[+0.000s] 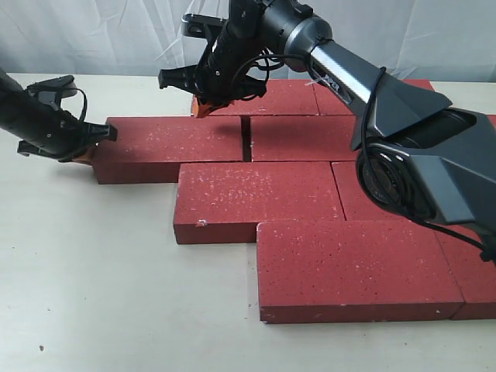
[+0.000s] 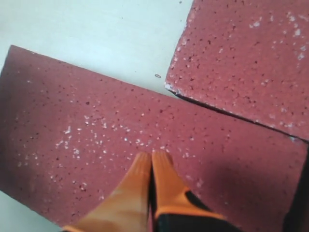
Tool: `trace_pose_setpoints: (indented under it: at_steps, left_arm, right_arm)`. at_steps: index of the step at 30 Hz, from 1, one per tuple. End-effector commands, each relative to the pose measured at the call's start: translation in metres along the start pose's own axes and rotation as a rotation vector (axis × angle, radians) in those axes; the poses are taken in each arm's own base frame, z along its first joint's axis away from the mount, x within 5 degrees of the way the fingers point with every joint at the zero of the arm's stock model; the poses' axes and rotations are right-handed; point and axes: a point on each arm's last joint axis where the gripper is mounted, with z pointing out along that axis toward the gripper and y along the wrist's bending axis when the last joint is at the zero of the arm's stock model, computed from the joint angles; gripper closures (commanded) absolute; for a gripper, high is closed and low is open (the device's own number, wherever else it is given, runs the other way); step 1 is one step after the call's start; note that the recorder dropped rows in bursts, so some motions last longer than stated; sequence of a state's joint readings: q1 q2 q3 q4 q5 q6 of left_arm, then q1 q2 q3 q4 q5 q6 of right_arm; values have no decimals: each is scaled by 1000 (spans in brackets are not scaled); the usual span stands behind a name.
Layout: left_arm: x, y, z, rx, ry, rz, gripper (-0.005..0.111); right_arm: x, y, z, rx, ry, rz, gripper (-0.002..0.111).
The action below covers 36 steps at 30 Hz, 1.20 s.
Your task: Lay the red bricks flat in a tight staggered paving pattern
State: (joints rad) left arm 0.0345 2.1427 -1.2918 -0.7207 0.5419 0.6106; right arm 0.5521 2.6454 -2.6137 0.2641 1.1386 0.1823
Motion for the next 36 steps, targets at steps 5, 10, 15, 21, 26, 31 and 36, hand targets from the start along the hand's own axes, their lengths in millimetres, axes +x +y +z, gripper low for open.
trace_pose_setpoints:
  at_steps: [5, 10, 15, 21, 26, 31, 36]
  left_arm:
    - [14, -21, 29, 48, 40, 58, 107]
    - [13, -10, 26, 31, 35, 49, 107]
    - [13, 15, 18, 25, 56, 16, 107]
    - [15, 31, 11, 36, 70, -30, 107]
    - [14, 25, 12, 62, 63, -60, 107]
    - [15, 12, 16, 79, 75, -37, 107]
    - [17, -7, 22, 99, 93, -4, 107]
  right_arm:
    - [-4, -2, -7, 15, -23, -7, 109]
    - [-5, -3, -7, 20, -34, -10, 109]
    - [-4, -4, -7, 36, -23, -16, 109]
    - [0, -20, -9, 210, 29, -77, 109]
    - [1, -29, -1, 281, 35, -102, 109]
    - [4, -32, 6, 284, 48, -99, 109]
    - [3, -31, 4, 284, 43, -78, 109]
